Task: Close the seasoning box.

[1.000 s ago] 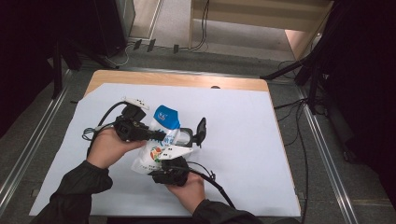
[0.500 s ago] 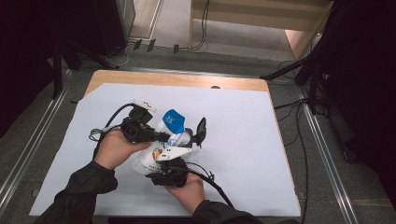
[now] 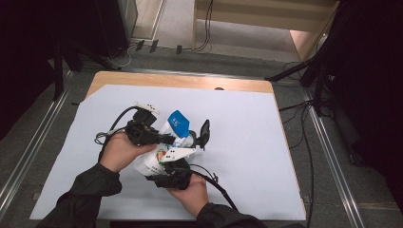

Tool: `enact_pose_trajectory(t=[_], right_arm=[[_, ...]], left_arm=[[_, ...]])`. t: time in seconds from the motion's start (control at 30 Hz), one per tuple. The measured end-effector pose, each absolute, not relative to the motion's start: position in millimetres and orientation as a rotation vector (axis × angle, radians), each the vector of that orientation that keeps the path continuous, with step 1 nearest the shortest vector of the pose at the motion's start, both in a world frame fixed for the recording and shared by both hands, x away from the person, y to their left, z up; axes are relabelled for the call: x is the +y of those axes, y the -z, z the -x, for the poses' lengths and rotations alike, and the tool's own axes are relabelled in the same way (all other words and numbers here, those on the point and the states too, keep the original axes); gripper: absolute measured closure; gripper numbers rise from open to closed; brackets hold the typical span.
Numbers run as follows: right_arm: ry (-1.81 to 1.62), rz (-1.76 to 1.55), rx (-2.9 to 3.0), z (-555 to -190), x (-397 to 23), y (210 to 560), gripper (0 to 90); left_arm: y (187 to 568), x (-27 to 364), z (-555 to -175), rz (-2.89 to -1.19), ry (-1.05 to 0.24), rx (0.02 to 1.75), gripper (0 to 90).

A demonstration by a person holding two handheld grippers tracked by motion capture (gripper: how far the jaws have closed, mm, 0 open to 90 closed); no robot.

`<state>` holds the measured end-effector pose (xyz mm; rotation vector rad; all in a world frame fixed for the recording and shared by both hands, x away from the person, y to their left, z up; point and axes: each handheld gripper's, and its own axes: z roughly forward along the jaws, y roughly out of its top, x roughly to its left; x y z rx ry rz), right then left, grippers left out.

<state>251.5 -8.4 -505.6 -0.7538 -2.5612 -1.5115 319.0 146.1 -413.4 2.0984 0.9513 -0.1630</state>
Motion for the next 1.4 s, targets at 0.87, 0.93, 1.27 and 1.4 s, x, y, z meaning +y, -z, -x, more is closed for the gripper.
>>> enact_pose_trajectory(t=[0.87,0.93,1.27,1.4], right_arm=[[1.553,0.762,-2.454,-255,-12,507,62.5],[1.555,0.761,-2.450,-255,-13,507,62.5],[1.549,0.752,-2.435,-256,-13,507,62.5],[1.551,0.749,-2.439,-257,-14,507,62.5]], left_arm=[[411,148,-318,-2.113,0.210,0.948,78.3],[410,150,-318,-2.116,0.211,0.945,77.7],[405,158,-317,-2.130,0.225,0.946,78.9],[403,160,-317,-2.128,0.223,0.949,79.1]])
